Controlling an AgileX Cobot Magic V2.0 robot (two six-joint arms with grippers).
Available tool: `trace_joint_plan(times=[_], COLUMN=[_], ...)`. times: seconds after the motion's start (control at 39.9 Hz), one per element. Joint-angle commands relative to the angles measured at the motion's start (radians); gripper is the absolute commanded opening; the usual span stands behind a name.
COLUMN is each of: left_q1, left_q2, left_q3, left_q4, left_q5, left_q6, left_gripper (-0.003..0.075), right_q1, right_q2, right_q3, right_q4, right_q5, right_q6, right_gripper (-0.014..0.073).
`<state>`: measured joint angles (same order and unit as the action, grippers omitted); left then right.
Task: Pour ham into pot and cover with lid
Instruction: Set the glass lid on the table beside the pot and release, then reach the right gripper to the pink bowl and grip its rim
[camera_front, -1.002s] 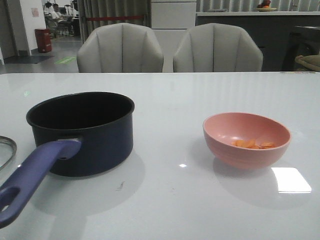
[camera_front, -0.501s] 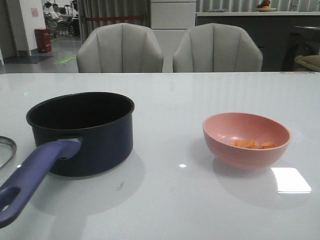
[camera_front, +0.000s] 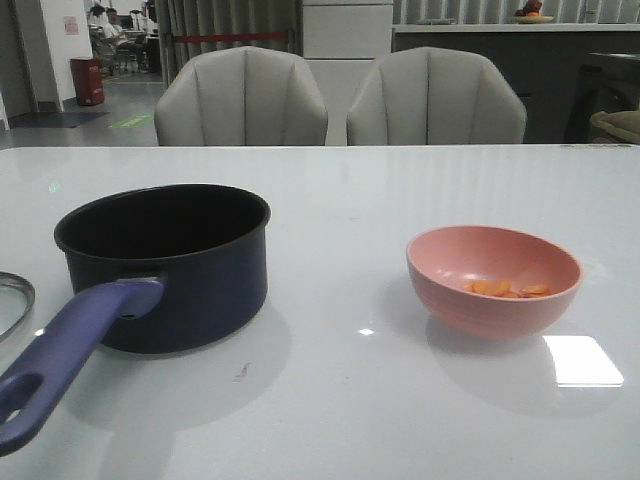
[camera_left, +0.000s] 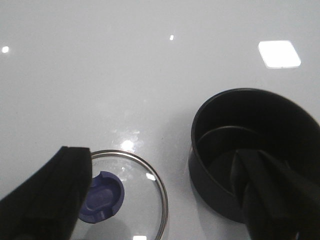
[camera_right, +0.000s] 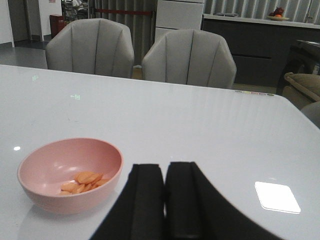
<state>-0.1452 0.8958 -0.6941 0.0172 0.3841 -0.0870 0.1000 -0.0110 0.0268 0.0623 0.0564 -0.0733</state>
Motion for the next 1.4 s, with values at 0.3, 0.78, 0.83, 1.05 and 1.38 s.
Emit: trace_joint_plan(times=[0.3, 0.78, 0.83, 1.05, 1.38], left_q1=[-0.007, -0.073, -0.087, -0.122, -0.122], left_q2=[-0.569, -0.765, -0.765, -0.765, -0.765], left_q3=[0.317, 0.421, 0.421, 0.421, 0.421], left_q4=[-0.049, -0.049, -0.049, -0.047, -0.043], left_q5=[-0.168, -0.22, -0.22, -0.22, -0.224], left_q6=[-0.001, -0.001, -0.001, -0.001, -0.001], left_gripper=[0.0582, 0.0582, 0.0582, 0.0582, 0.0582], right_q1=[-0.005, -0.005, -0.005, -0.005, -0.004], right_q2=[-0.019, -0.019, -0.019, -0.019, 0.089], right_q3=[-0.005, -0.005, -0.005, -0.006, -0.302], right_q4=[-0.012, -0.012, -0.012, -0.01, -0.01], right_q5=[-0.079, -0.08, -0.084, -0.222, 0.085], right_q6=[0.0, 0.0, 0.0, 0.015, 0.027], right_gripper=[0.0161, 0.0161, 0.0161, 0.0161, 0.0161])
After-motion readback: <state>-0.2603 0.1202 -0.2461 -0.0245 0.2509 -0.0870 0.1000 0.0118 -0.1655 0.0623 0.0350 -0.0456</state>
